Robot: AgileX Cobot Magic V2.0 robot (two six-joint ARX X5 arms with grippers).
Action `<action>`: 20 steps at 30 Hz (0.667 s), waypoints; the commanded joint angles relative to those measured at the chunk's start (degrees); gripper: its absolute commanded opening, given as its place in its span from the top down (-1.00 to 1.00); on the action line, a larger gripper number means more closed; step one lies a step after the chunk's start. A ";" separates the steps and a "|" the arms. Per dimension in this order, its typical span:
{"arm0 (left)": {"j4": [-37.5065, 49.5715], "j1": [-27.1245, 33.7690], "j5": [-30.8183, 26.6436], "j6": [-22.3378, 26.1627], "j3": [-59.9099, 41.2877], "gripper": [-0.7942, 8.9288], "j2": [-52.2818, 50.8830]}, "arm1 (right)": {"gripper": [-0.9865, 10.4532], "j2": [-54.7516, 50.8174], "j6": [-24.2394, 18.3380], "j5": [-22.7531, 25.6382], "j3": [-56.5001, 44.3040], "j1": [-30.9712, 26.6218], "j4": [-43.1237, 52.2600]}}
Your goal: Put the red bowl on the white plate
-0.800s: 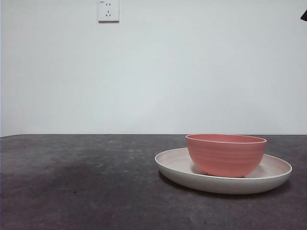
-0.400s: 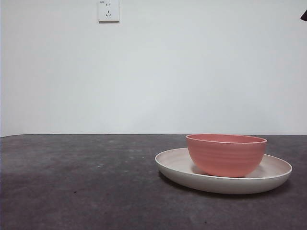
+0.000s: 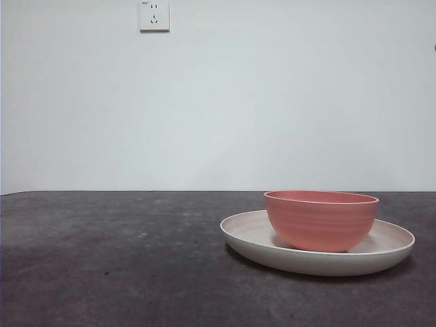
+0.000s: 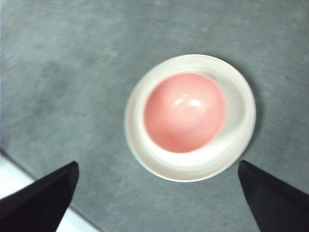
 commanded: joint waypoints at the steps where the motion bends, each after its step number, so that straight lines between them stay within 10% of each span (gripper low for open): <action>1: 1.05 -0.35 -0.17 -0.15 0.55 -0.51 0.22 | -0.29 3.96 -1.95 0.11 0.83 -1.77 0.50; 20: 1.03 -0.35 -0.17 -0.15 0.55 -0.51 0.22 | 0.07 30.38 -3.41 -2.78 0.83 -10.38 9.92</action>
